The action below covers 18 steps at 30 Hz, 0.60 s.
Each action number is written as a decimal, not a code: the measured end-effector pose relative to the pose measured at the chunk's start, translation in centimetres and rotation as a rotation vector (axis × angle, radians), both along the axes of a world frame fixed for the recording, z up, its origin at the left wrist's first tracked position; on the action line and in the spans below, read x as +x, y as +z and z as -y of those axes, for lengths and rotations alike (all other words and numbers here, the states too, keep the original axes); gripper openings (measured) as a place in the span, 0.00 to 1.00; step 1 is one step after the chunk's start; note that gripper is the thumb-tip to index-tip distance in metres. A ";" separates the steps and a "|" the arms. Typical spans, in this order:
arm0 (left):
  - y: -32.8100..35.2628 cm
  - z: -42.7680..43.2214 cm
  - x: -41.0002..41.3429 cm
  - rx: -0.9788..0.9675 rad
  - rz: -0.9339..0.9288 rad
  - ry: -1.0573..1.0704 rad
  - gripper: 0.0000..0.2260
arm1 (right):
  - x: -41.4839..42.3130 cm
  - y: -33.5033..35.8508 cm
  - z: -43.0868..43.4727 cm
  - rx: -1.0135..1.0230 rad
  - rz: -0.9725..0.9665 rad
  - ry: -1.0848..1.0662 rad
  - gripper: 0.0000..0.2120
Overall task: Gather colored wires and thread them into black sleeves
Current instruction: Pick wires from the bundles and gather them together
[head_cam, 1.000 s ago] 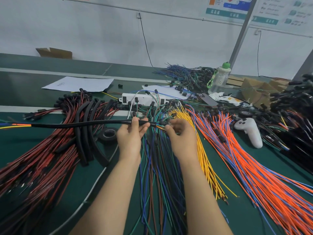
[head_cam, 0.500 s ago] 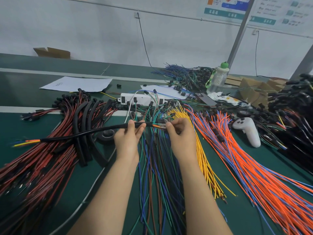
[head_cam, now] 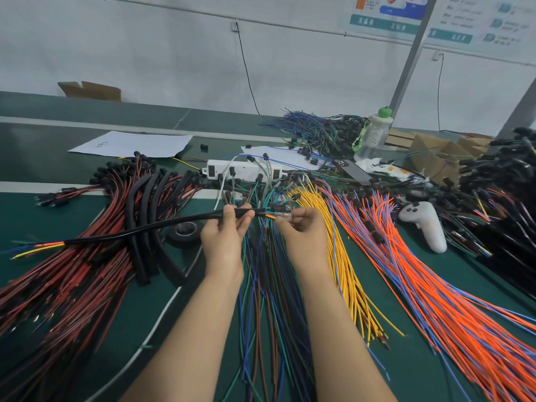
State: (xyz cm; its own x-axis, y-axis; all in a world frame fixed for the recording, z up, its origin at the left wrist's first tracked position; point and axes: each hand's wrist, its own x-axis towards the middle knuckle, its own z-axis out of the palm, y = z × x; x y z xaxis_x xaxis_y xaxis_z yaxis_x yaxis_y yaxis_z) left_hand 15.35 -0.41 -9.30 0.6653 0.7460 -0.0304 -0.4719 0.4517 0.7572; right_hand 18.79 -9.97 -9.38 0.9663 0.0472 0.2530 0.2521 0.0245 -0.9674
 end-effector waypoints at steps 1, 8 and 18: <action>0.0 0.1 0.0 0.004 0.001 0.002 0.09 | 0.1 0.0 -0.1 0.003 0.011 -0.006 0.14; 0.1 -0.4 -0.2 -0.027 -0.012 -0.001 0.09 | 0.2 0.0 0.3 0.099 -0.016 0.006 0.13; 0.3 -0.8 -0.5 -0.089 -0.013 0.008 0.08 | 0.3 0.6 1.2 0.088 -0.077 0.013 0.06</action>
State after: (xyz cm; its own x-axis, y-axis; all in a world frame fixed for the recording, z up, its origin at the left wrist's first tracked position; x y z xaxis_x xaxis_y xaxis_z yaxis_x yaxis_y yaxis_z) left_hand 14.87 0.44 -8.99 0.6585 0.7451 -0.1057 -0.4659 0.5138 0.7204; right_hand 19.06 -11.13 -8.78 0.9824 0.0407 0.1821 0.1766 0.1129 -0.9778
